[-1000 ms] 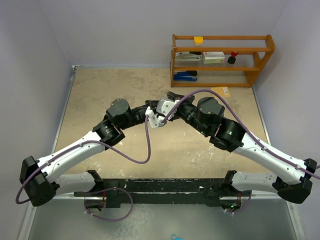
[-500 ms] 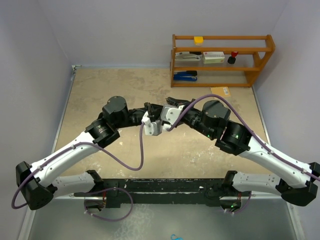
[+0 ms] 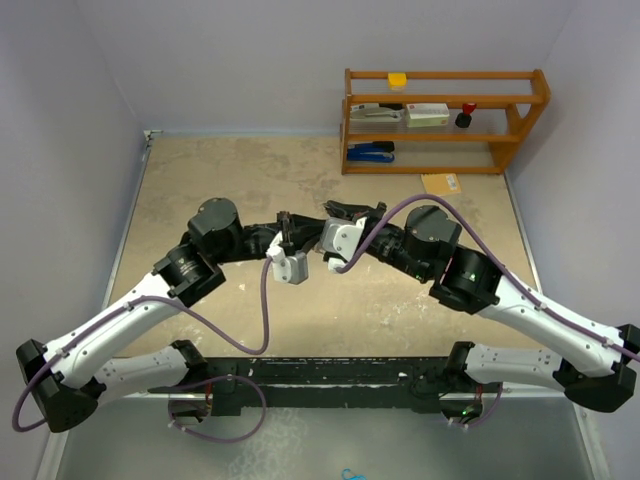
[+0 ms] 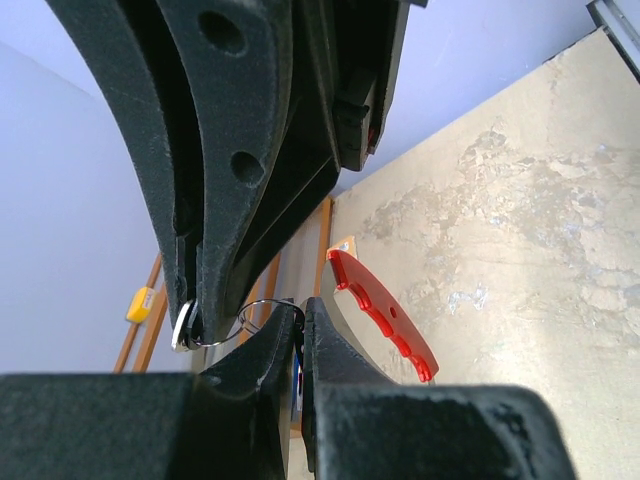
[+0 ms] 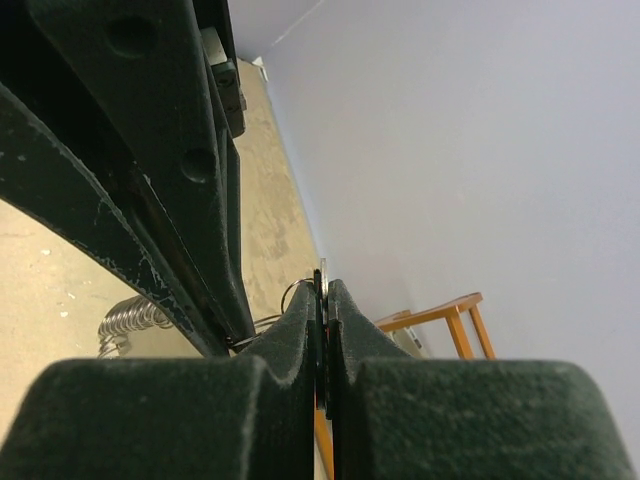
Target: Remove the keys from the keyring
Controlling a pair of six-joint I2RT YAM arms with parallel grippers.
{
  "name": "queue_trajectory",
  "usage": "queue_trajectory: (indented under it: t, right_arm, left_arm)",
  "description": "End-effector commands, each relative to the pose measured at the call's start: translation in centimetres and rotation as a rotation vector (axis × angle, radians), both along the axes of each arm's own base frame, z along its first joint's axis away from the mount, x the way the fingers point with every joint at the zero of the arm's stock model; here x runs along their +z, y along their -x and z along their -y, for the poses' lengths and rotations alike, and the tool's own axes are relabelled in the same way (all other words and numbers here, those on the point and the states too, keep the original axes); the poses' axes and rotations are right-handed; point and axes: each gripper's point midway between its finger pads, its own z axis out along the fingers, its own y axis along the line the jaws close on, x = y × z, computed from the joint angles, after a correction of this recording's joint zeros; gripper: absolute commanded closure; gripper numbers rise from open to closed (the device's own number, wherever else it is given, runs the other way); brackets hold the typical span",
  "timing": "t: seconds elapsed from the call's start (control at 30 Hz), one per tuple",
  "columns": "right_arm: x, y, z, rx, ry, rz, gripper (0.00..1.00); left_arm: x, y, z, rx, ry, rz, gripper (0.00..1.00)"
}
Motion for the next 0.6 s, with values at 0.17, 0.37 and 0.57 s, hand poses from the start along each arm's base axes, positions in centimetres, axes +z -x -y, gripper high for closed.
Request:
queue_trajectory:
  t: [0.17,0.37,0.57]
  right_arm:
    - [9.3,-1.6,3.6,-0.156,-0.302,0.195,1.00]
    - [8.7,-1.7,3.2,-0.151,-0.299,0.179,1.00]
    - [8.1,-2.0,2.8,-0.154,-0.288,0.168,1.00]
  left_arm:
    - [-1.3,8.6,-1.0,-0.342,-0.033,-0.062,1.00]
    - [-0.1,8.8,-1.4,-0.332,0.008,-0.013,1.00]
    - [0.8,9.7,-1.9,-0.370,0.028,0.042,1.00]
